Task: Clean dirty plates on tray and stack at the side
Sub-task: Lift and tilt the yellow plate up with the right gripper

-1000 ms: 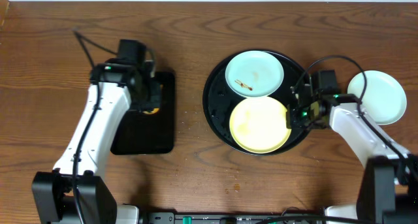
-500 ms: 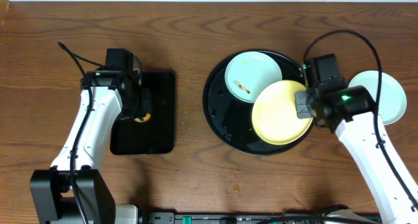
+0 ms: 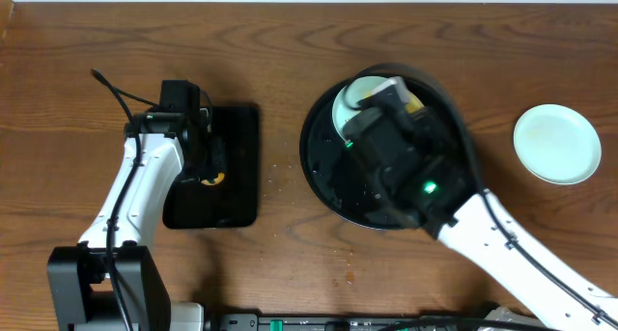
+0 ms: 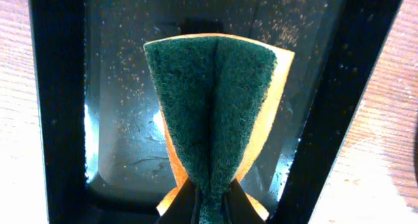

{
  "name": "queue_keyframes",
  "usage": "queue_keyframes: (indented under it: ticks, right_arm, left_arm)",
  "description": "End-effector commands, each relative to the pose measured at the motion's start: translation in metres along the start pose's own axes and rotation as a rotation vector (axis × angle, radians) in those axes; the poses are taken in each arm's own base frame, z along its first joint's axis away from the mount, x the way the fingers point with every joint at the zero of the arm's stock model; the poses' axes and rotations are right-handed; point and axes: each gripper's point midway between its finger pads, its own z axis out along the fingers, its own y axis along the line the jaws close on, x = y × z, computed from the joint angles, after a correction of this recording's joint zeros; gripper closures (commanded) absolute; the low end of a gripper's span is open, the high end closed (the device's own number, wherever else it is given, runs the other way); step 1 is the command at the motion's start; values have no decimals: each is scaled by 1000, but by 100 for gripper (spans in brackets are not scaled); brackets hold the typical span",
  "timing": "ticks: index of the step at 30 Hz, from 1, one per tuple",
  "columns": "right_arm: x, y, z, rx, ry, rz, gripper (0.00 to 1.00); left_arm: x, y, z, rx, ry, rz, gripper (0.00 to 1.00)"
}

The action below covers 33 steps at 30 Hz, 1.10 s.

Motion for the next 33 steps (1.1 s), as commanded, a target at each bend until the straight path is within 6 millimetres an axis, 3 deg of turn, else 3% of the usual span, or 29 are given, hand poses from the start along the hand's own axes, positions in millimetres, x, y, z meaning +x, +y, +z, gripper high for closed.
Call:
queue_keyframes:
  ticks: [1, 5, 12, 14, 17, 21, 23, 29, 33]
  right_arm:
    - [-15, -33, -21, 254, -38, -24, 99]
    - [-25, -30, -28, 270, -77, 14, 99]
    - [-26, -25, -27, 244, -85, 43, 99]
    - [-27, -18, -25, 197, -91, 52, 99]
    - [-26, 10, -16, 14, -87, 107, 99]
    - [-13, 44, 0, -261, -6, 251, 99]
    - [-7, 50, 10, -359, 45, 319, 99]
    - [15, 50, 32, -526, 166, 427, 99]
    - [36, 40, 43, -526, 243, 454, 99]
  left_arm:
    - [0, 2, 1, -6, -1, -14, 93]
    - [0, 2, 1, -6, -2, -14, 93]
    - [0, 2, 1, -6, -2, -14, 92]
    - [-1, 2, 1, -5, -5, -14, 93]
    - [-2, 2, 1, -4, -9, -13, 93]
    - [-5, 1, 2, -2, -21, -13, 92]
    - [-7, 1, 6, 0, -37, -20, 92]
    - [-18, 18, 26, -84, -133, -32, 92]
    - [-37, 23, 34, -103, -238, -80, 93]
